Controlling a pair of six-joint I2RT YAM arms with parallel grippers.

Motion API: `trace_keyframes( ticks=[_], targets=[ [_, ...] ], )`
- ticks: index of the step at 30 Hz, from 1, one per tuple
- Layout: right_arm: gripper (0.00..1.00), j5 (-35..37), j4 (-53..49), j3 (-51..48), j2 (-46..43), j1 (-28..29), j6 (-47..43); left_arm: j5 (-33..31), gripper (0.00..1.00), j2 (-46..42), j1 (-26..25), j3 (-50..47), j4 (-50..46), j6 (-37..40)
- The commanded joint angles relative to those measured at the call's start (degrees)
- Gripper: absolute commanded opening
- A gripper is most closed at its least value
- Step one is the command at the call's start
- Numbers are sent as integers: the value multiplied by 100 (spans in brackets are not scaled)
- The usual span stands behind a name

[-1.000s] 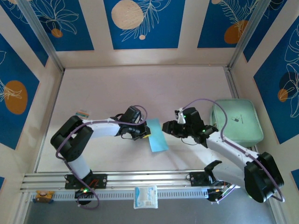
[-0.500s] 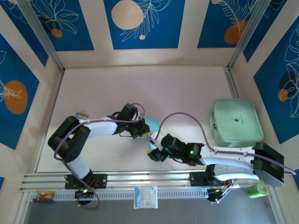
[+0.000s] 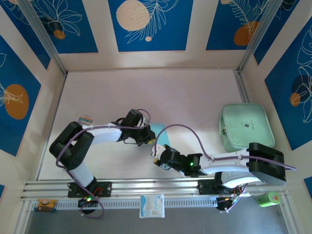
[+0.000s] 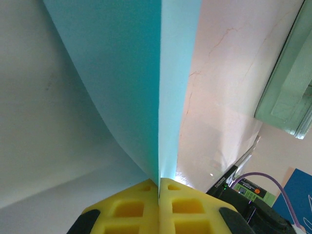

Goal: Fold a paper plane with a square sheet of paper (pick it up from the middle)
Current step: Third fold the triangle at the center of the table.

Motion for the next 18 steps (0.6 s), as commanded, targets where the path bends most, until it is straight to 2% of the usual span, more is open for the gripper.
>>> trace_keyframes(
  ticks=[1,5,13,18],
  targets=[
    [56,204,146,41,69,78,-166,113,0,-149,56,-63,89,-50],
    [56,53,147,28,113,135,-270,97,0,-141,59,-78,132,-83],
    [55,254,130,48,253,183,-284,100,0,-153,58,-64,101,-83],
    [42,433,162,25,165,189,-249,86,0,-156,62,-48,25,-53]
  ],
)
